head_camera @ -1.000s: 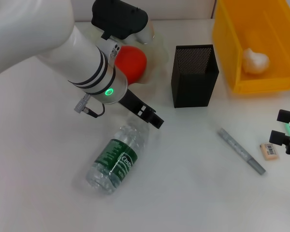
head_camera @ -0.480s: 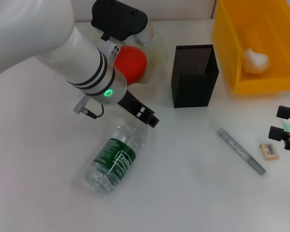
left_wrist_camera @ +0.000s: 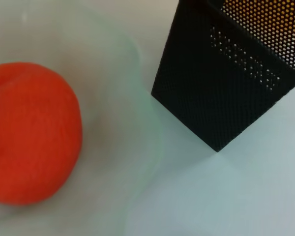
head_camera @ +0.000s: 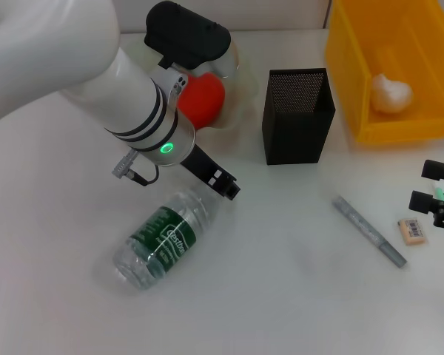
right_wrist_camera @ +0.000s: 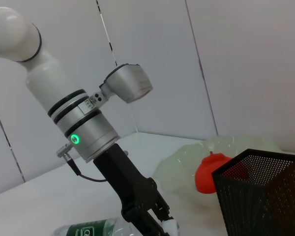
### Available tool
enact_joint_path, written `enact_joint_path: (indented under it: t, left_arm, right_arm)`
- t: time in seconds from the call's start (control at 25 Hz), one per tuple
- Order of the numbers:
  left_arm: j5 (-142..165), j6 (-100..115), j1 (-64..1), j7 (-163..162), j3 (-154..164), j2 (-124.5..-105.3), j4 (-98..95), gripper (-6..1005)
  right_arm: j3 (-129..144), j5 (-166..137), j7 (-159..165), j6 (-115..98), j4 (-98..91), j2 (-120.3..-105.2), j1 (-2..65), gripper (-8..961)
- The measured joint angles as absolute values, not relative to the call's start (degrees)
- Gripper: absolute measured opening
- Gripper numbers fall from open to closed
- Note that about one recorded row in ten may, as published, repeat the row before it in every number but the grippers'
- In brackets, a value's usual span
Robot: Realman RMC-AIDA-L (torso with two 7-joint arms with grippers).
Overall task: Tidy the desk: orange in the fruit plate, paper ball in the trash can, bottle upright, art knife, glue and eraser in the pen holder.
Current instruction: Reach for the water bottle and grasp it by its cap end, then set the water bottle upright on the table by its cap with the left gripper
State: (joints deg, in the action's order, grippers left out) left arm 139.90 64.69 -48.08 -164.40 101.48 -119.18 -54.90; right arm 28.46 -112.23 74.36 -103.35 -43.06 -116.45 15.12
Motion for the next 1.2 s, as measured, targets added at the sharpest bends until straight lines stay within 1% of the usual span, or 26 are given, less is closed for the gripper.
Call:
enact_joint_path:
  t: [0.08,0.64,1.08,1.12,1.2]
  left_arm:
    - [139.9,64.7,-48.0,-164.4,101.5,-119.18,-55.1,455]
    - [140.4,64.9,-47.0,-164.1,101.7,-119.18,-57.7,452]
    - [141.5,65.0,-40.5,-163.0,100.3,-118.73,-70.4,449]
    - [141.4,65.2,-37.9,-161.6,98.5,-118.70,-75.0,449]
    - [141.2,65.2,-35.6,-160.5,96.8,-118.73,-78.7,448]
  right_arm:
    - [28.5,-112.2,74.4,-103.3,-43.1,-116.45,15.1,677]
    - [28.5,-112.2,74.1,-102.5,-42.2,-116.53,15.1,676]
    - [28.4,-112.2,74.0,-101.8,-41.7,-116.53,15.7,676]
    - [28.4,-112.2,73.9,-101.8,-41.7,-116.58,15.8,676]
    - [28.4,-112.2,73.9,-101.6,-41.7,-116.71,15.8,676]
